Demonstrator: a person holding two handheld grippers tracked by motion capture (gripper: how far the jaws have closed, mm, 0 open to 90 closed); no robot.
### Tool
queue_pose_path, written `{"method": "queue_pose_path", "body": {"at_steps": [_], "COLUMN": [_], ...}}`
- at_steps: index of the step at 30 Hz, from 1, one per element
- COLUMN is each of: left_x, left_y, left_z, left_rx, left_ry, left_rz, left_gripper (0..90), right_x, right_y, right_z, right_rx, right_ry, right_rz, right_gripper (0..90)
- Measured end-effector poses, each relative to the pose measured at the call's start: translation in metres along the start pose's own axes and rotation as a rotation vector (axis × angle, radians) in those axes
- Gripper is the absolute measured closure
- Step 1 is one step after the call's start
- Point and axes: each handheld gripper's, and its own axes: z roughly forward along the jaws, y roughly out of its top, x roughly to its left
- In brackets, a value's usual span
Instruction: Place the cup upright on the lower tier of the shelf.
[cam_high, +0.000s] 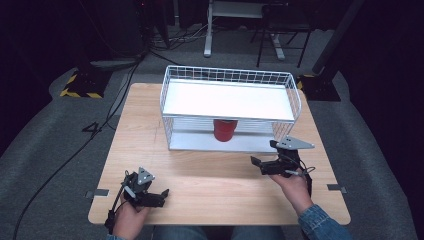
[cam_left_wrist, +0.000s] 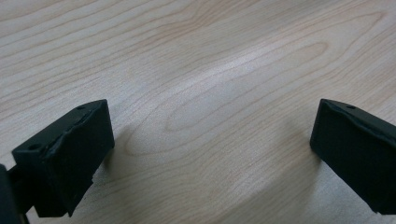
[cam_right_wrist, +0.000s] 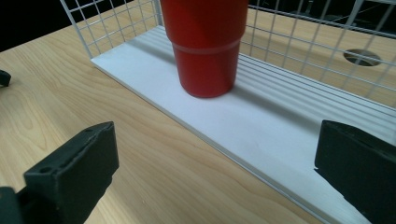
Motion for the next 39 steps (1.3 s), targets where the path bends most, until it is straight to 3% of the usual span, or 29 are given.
{"method": "queue_pose_path", "body": {"at_steps": [19, 30, 39], "left_x": [0.001, 0.001, 0.001], "left_y": [0.003, 0.005, 0.007], "left_z": [0.003, 0.005, 0.006], "left_rx": [-0.004, -0.002, -0.001], "left_ry": [0.002, 0.002, 0.002], "left_rz": [-0.002, -0.001, 0.0], "left_gripper": [0.2, 0.2, 0.2], "right_x": [-0.022, -0.035, -0.045], "right_y": [-0.026, -0.054, -0.081], "right_z": [-0.066, -0.088, -0.092], "right_rx": [0.043, 0.092, 0.118], "right_ry": [-0.062, -0.107, -0.13], "right_rz": [0.004, 0.045, 0.083], "right_gripper": [6.2, 9.7, 11.6]}}
